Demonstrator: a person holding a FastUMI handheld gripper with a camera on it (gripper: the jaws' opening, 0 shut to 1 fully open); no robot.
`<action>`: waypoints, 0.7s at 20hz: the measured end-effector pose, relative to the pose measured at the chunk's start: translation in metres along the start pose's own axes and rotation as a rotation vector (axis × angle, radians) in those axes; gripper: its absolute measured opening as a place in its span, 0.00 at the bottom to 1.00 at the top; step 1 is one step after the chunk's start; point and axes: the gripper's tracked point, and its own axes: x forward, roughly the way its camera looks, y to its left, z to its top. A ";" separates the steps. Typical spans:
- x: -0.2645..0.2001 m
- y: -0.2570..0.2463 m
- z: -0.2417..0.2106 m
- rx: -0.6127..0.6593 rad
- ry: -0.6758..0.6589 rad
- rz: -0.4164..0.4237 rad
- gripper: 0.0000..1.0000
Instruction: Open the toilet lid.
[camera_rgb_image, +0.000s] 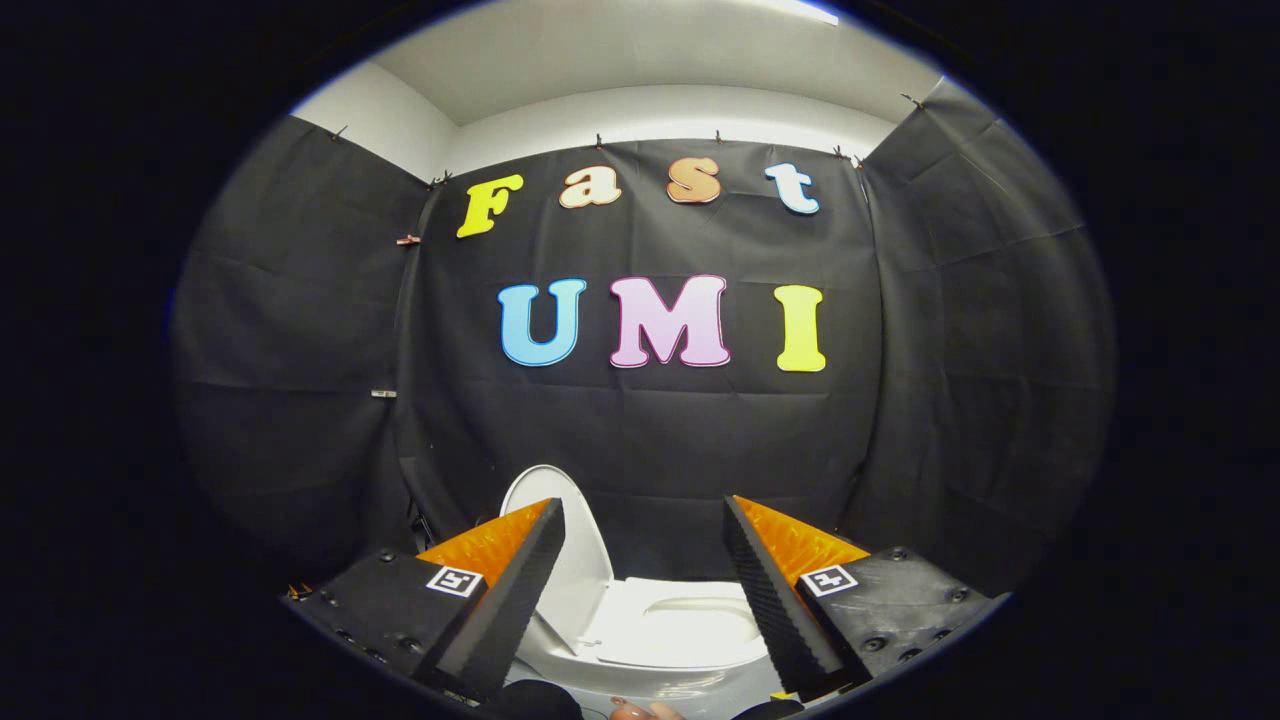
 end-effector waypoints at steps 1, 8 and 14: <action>-0.001 0.000 0.000 0.000 -0.001 -0.001 0.99; -0.001 -0.002 0.002 -0.004 -0.006 -0.006 0.99; -0.002 -0.002 0.002 -0.002 -0.006 -0.008 0.99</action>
